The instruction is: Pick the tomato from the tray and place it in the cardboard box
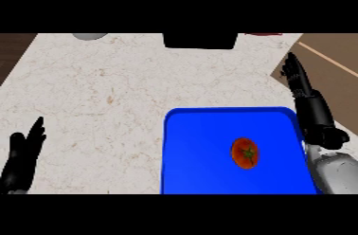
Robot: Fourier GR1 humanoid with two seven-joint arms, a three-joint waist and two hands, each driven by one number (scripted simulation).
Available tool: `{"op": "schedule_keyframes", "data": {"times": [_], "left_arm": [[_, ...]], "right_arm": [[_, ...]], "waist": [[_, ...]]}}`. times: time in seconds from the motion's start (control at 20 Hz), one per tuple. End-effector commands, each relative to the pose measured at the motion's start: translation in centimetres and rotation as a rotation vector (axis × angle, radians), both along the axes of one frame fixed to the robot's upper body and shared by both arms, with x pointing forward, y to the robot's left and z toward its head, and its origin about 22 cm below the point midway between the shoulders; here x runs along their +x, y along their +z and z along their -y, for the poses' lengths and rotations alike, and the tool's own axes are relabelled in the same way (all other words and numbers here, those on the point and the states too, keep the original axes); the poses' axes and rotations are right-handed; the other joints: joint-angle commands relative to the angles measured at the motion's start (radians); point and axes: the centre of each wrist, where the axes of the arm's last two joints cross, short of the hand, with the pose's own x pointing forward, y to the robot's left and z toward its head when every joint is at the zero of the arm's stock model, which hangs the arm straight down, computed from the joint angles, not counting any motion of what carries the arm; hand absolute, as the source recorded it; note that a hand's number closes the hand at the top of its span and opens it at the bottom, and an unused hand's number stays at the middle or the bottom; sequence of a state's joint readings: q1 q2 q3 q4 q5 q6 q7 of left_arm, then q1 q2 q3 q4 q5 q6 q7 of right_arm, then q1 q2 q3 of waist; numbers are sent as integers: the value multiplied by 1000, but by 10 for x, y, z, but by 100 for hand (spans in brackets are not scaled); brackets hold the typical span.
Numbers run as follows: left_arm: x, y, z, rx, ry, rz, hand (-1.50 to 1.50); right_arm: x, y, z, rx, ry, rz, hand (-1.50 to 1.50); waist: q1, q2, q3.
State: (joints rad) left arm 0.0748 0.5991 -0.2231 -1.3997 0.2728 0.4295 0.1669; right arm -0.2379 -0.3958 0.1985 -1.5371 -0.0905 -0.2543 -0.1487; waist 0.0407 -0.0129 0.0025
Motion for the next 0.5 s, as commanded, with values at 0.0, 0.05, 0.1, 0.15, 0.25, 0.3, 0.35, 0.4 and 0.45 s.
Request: {"op": "schedule_keyframes", "data": {"times": [0.0, 0.05, 0.1, 0.15, 0.25, 0.3, 0.35, 0.4, 0.45], "left_arm": [[1, 26, 0, -41, -10, 60, 0], [12, 20, 2, -92, -51, 126, 0], [20, 37, 17, -131, -110, 174, 0], [27, 41, 21, -165, -144, 215, 0], [40, 61, 45, -255, -225, 308, 0], [34, 51, 49, -332, -227, 276, 0], [41, 64, 43, -339, -243, 305, 0], [38, 61, 42, -364, -241, 294, 0], [35, 66, 39, -359, -244, 299, 0]], "right_arm": [[-3, 10, 5, 31, 182, 8, -150], [5, 13, 6, 63, 301, 18, -150], [3, 16, -10, 74, 429, -2, -150], [1, 22, -16, 91, 551, -5, -150], [-2, 26, -29, 113, 770, -12, -150], [12, 58, 30, -195, 381, 276, -150], [6, 26, 21, 202, 417, 265, -150], [6, 17, 24, 279, 429, 321, -150], [-4, 4, 28, 307, 506, 347, -150]], "waist": [[-29, 10, -1], [-21, 14, -2], [-9, 10, 0], [-10, 10, -1], [1, 9, 0], [-46, 5, -2], [-45, 14, 1], [-35, 17, 3], [-35, 14, 3]]}}
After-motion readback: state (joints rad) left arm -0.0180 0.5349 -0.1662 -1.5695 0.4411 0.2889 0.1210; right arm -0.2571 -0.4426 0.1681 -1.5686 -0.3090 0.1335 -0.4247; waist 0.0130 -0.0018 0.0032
